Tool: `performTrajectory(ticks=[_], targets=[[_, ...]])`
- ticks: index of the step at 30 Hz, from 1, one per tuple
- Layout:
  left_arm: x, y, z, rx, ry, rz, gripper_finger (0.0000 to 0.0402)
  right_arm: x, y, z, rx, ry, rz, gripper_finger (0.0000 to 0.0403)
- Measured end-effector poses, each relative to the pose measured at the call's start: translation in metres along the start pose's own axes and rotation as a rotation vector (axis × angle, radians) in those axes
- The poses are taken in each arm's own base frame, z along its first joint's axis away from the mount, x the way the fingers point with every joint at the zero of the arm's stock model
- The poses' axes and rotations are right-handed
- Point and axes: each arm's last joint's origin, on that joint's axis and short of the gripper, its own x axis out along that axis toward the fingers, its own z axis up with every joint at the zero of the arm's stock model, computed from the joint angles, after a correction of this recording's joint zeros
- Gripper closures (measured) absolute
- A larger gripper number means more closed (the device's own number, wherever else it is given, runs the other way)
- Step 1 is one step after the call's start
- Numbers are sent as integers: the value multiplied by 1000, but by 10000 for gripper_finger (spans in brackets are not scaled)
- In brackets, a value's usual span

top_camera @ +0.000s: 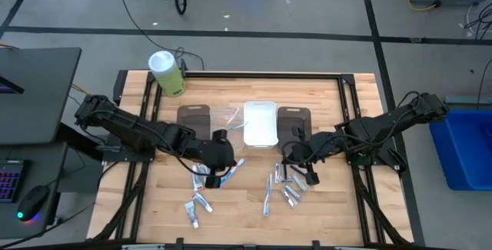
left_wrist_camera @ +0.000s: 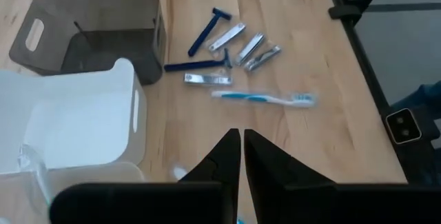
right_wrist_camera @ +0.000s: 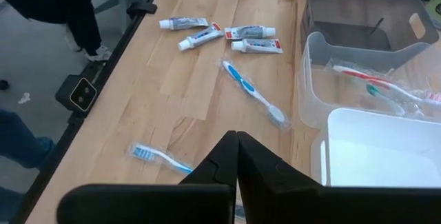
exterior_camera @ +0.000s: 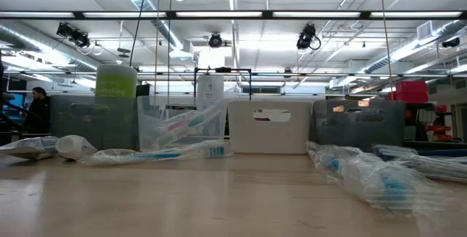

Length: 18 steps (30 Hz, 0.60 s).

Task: Pick & Place Travel size toiletries
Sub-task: Put the blue toothbrush into the transparent bin

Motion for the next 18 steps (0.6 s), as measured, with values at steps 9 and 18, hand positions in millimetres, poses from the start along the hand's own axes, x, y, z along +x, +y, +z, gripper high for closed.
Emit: performTrajectory(ticks=[9, 18], targets=[[0, 0, 0, -5, 0, -9, 361, 0, 0, 0, 0, 0, -1, 390], [0, 0, -9, 53, 97, -32, 236, 0, 0, 0, 0, 1, -3, 390]])
